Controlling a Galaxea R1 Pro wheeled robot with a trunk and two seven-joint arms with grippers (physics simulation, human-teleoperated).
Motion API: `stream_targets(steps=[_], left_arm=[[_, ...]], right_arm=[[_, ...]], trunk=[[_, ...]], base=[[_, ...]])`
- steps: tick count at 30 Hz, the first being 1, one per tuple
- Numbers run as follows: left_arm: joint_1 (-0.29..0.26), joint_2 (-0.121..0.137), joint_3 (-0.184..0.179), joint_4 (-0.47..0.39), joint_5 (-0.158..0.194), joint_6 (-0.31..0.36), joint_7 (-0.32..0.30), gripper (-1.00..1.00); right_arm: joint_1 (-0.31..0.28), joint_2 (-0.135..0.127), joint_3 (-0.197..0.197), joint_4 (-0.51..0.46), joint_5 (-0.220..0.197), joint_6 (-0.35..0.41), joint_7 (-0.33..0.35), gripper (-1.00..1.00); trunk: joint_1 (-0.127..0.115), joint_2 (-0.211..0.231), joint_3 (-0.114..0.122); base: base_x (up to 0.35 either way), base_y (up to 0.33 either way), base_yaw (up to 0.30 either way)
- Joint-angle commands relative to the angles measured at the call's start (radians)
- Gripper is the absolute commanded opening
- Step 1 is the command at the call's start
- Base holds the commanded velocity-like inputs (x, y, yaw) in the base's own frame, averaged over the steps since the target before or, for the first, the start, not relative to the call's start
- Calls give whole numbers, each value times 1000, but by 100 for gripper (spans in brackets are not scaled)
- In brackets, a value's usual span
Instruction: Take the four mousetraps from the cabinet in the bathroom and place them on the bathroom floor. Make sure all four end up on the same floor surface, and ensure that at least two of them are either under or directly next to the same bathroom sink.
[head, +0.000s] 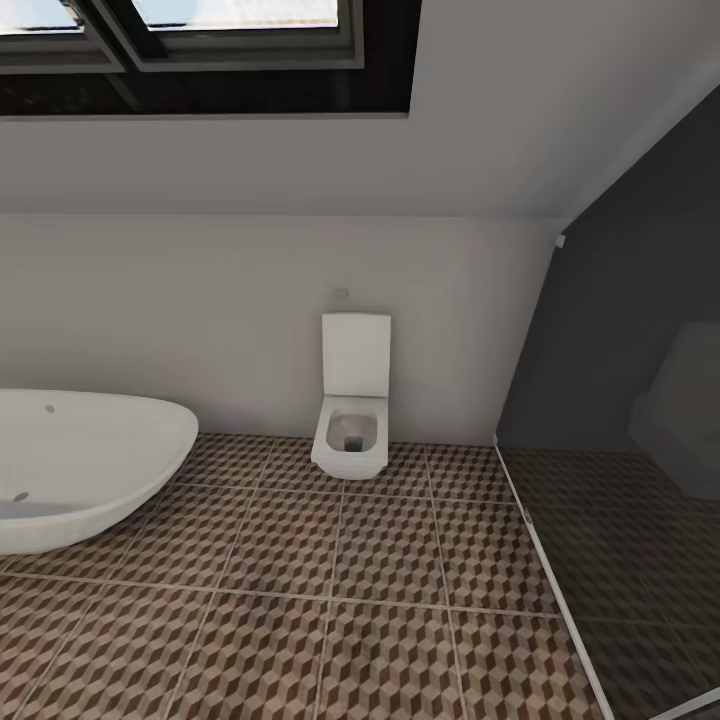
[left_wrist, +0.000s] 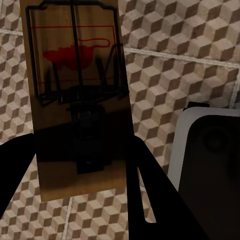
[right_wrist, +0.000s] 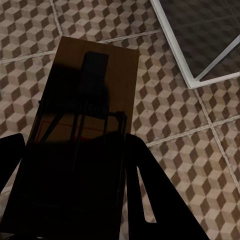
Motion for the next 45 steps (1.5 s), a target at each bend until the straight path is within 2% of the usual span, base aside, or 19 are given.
stream_targets(steps=[1, 45], left_arm=[[-1, -1, -7, 3, -2, -3, 6, -100], [-1, -1, -7, 3, -2, -3, 6, -100]], right_arm=[[-1, 0, 9, 0, -2, -2, -9, -100], [-1, 0, 9, 0, -2, -2, -9, -100]], trunk=[[1, -2, -2], [1, -2, -2]], base=[[0, 0, 0], [0, 0, 0]])
